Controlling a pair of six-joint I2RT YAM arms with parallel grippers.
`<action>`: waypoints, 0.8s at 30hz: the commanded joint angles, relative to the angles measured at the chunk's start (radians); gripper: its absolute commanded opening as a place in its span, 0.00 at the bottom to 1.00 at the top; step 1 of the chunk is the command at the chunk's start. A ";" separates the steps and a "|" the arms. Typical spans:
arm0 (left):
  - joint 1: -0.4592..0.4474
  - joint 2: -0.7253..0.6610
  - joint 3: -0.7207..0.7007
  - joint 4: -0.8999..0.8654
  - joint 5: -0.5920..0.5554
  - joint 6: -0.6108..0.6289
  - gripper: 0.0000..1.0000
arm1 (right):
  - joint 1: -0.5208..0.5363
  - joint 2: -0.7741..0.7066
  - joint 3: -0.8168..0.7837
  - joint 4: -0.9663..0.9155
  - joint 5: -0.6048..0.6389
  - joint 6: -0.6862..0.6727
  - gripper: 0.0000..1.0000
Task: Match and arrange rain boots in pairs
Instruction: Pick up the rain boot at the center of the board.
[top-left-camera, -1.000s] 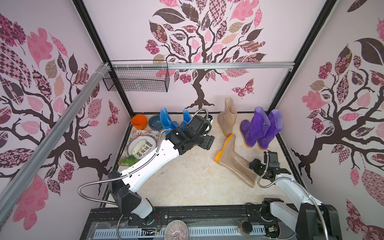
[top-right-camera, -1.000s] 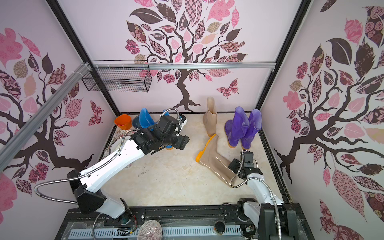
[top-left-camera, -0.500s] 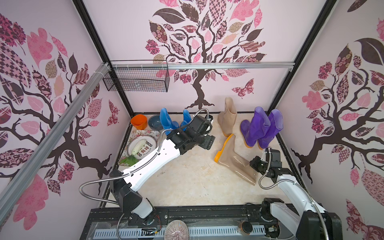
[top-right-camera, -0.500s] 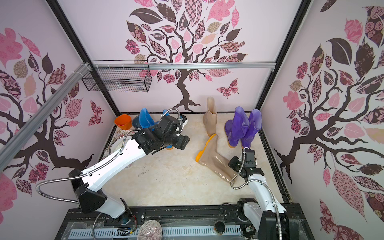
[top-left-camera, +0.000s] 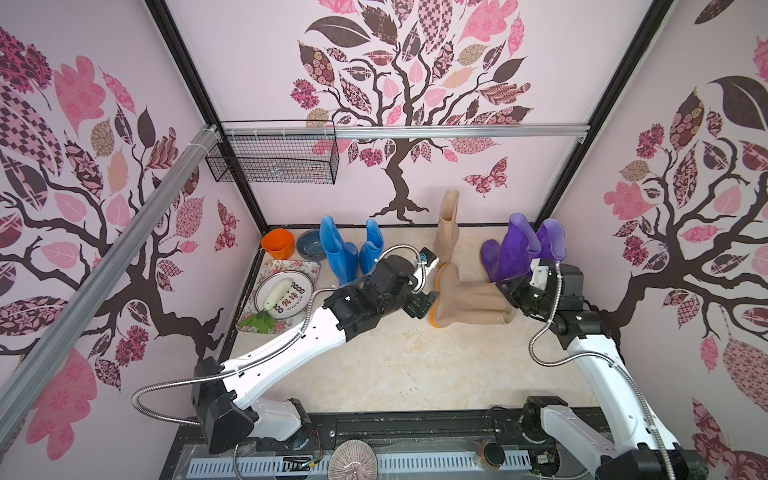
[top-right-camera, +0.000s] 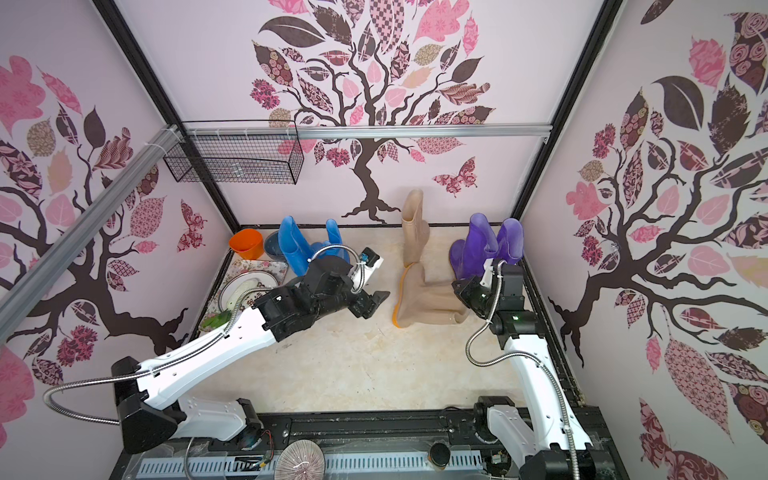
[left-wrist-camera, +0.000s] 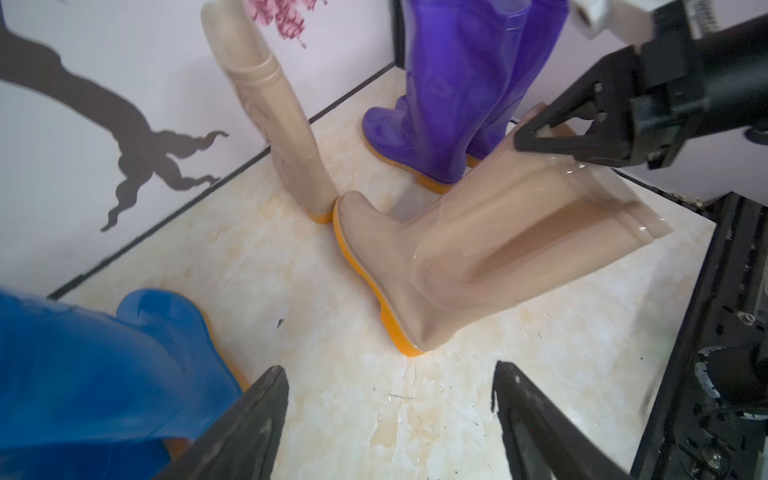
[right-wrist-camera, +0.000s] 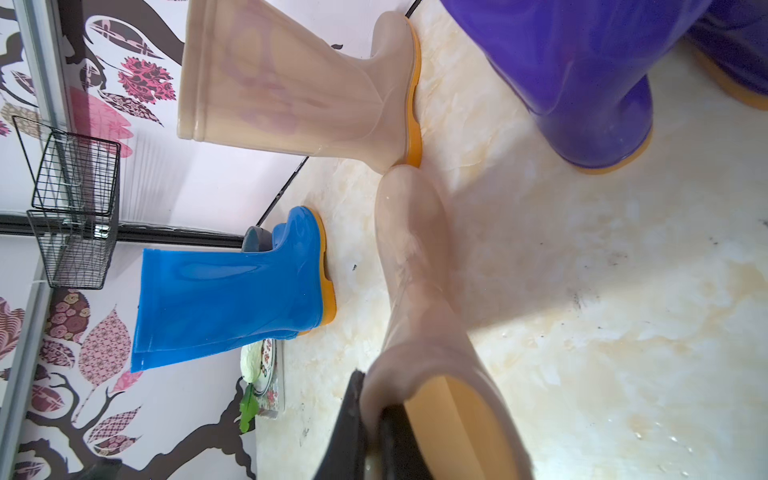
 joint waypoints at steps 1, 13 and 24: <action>-0.063 0.027 -0.032 0.089 -0.049 0.116 0.81 | 0.012 -0.015 0.055 0.009 -0.041 0.167 0.00; -0.224 0.132 -0.064 0.289 -0.142 0.191 0.83 | 0.086 0.005 0.180 0.067 -0.003 0.325 0.00; -0.289 0.205 -0.117 0.460 -0.078 0.169 0.85 | 0.088 0.024 0.154 0.102 -0.008 0.397 0.00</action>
